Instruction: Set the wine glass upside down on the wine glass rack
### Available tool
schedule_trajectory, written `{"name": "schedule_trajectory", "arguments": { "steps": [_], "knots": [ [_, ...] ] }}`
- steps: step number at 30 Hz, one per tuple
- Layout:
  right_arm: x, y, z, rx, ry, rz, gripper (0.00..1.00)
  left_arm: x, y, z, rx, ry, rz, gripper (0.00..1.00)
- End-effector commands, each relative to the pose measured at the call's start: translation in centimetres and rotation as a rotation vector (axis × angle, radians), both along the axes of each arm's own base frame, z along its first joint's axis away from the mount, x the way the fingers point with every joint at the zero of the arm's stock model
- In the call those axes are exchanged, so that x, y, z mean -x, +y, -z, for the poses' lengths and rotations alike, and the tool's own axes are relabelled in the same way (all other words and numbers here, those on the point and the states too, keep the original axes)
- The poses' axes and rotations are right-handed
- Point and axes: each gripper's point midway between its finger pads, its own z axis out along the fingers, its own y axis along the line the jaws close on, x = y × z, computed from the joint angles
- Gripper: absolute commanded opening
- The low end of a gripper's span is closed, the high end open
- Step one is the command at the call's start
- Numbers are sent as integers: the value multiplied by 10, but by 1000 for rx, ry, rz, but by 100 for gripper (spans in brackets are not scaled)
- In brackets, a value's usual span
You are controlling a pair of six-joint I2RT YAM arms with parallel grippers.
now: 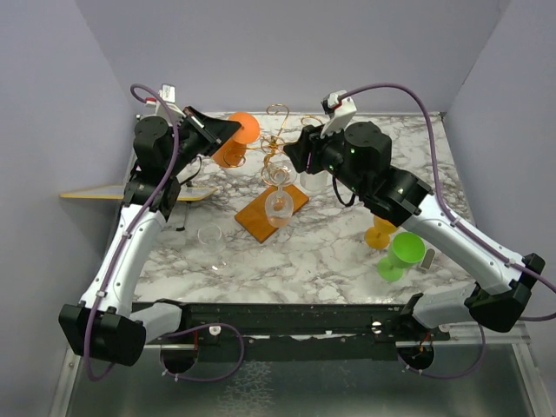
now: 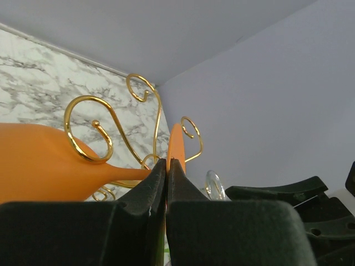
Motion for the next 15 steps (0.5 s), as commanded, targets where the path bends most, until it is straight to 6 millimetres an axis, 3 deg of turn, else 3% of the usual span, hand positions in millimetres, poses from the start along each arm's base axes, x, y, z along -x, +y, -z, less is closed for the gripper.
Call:
{"name": "schedule_trajectory", "arguments": {
  "steps": [1,15],
  "knots": [
    [0,-5,-12,5,-23,19,49,7,-10,-31,92,-91,95,0],
    [5,-7,-21,-23,-39,6,48,-20,-2,-19,82,-72,27,0]
  ]
}}
